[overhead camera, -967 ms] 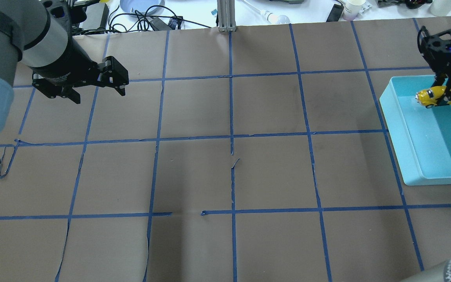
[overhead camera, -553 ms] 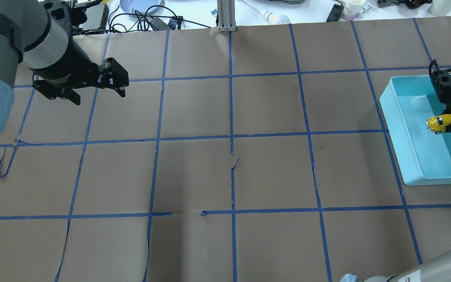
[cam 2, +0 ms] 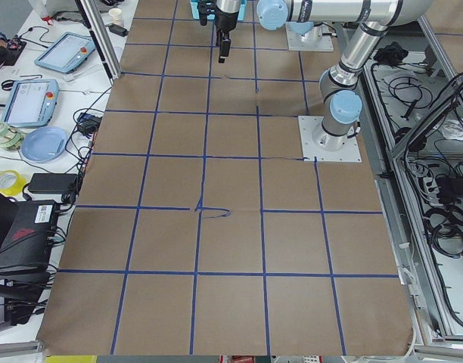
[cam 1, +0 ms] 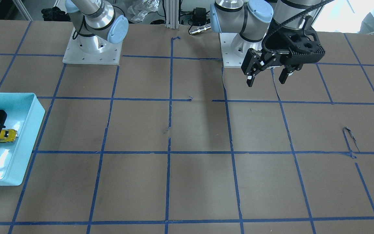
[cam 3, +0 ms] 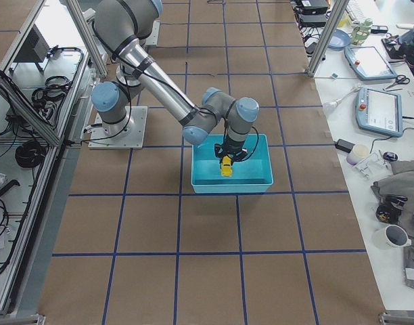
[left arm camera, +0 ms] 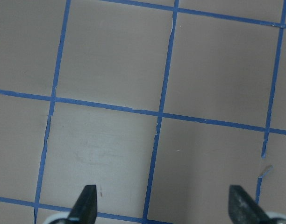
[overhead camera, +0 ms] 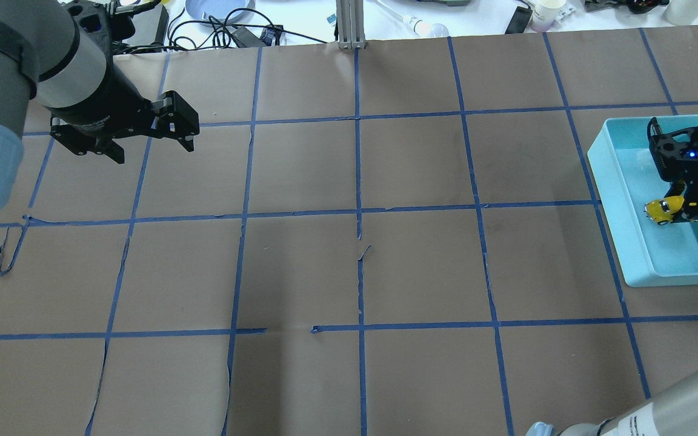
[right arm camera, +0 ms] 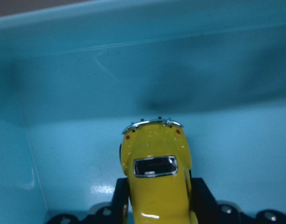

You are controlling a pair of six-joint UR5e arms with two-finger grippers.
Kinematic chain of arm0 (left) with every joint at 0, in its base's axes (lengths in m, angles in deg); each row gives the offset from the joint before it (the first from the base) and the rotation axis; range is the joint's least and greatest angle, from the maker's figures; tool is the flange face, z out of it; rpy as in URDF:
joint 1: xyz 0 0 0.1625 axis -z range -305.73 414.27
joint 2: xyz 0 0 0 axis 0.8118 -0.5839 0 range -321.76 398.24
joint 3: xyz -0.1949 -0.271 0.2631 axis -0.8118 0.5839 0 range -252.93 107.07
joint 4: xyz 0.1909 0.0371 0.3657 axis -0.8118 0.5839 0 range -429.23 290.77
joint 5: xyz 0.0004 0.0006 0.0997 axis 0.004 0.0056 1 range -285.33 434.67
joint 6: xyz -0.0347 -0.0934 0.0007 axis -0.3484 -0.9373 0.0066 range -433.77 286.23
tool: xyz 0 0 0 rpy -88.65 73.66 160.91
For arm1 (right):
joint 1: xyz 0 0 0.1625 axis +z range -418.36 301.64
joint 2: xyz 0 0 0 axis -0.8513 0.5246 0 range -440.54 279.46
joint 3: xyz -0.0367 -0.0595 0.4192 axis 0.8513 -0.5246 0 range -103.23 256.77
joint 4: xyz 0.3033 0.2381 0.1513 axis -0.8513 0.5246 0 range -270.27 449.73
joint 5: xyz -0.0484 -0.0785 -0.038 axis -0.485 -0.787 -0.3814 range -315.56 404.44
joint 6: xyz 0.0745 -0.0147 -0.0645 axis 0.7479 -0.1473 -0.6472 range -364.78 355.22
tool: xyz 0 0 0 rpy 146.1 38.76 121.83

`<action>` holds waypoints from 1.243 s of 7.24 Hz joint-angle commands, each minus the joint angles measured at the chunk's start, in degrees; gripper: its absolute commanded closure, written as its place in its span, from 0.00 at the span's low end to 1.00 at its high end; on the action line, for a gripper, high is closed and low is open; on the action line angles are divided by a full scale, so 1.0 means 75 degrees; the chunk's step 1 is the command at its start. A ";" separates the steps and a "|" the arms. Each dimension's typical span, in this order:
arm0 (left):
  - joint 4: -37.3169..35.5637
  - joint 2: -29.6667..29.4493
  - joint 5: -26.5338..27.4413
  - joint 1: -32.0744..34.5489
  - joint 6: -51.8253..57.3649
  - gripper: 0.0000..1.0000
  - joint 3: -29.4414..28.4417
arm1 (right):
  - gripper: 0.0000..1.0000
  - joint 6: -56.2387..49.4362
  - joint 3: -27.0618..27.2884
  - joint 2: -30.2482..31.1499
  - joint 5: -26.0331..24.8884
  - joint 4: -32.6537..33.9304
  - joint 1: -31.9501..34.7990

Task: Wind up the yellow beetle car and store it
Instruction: 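Lower the car into the blue bin and open the right gripper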

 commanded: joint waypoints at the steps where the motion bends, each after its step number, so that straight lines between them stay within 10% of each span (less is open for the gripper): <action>1: 0.0000 -0.0008 0.0013 0.0001 0.0000 0.00 0.0002 | 0.00 0.0074 -0.0049 0.0265 0.0384 0.0088 0.0034; 9: 0.0000 0.0004 0.0013 0.0001 0.0012 0.00 0.0002 | 0.00 1.1183 -0.1209 0.2431 0.1028 -0.2362 0.1124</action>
